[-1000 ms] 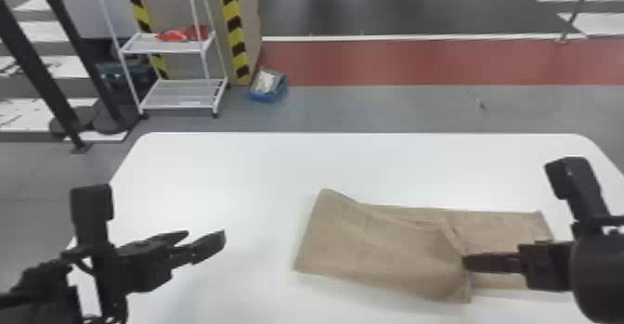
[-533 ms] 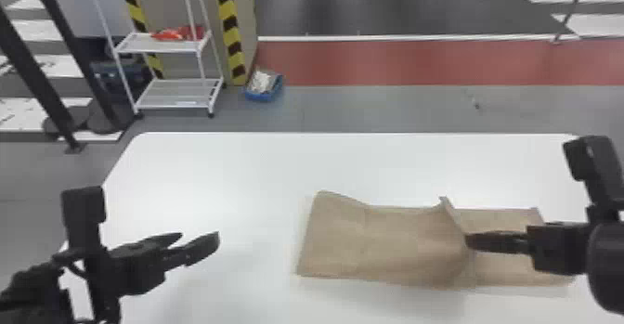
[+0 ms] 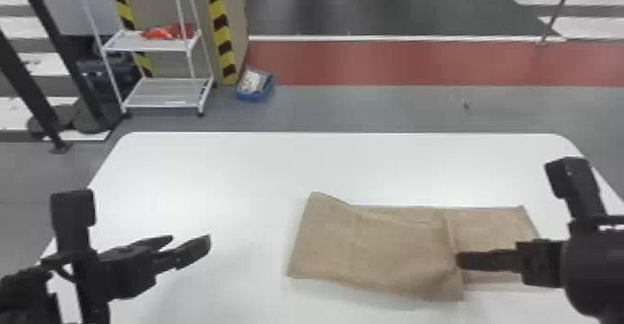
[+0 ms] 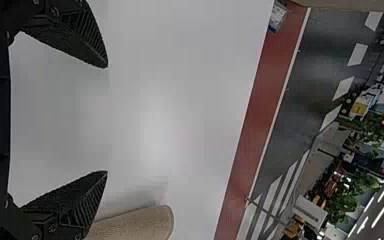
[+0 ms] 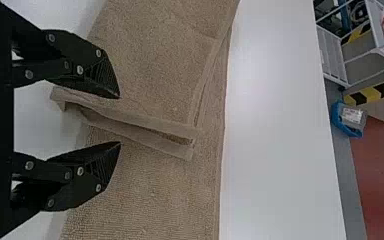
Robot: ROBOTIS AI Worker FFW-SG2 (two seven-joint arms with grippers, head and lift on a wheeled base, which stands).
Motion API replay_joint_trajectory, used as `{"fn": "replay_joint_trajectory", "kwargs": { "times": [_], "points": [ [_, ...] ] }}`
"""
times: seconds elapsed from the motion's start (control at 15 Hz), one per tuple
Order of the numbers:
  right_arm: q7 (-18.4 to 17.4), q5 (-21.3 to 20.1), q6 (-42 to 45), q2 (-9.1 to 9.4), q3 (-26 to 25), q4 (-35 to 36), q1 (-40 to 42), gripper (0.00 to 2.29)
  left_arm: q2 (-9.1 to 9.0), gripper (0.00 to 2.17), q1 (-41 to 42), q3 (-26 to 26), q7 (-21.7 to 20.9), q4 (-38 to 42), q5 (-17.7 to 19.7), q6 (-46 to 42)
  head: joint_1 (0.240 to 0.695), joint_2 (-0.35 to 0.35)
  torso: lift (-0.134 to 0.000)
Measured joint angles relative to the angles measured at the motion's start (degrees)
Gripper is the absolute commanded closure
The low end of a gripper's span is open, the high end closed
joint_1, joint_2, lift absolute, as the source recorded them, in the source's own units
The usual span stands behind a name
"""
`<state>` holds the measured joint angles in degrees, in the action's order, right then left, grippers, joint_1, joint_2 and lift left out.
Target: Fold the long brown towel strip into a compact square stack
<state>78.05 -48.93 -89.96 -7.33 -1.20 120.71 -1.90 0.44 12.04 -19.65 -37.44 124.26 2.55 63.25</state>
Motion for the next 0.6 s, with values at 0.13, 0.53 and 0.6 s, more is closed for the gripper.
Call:
{"fn": "replay_joint_trajectory", "kwargs": {
  "times": [0.13,0.53,0.6],
  "points": [
    [0.0,-0.1,0.0,0.03,-0.3,-0.2,-0.8,0.10,0.00,0.14,0.0,0.0,0.0,-0.1,0.0,0.0,0.695,0.014,-0.124],
    [0.0,1.0,0.0,1.50,-0.8,-6.3,-5.1,0.22,0.00,0.14,0.1,0.4,0.0,-0.2,-0.1,0.0,0.695,0.016,-0.124],
    [0.0,1.2,0.0,2.11,-0.9,-7.5,-5.8,0.33,0.00,0.14,0.1,0.5,0.0,-0.2,-0.1,0.0,0.695,0.020,-0.124]
  ]
}}
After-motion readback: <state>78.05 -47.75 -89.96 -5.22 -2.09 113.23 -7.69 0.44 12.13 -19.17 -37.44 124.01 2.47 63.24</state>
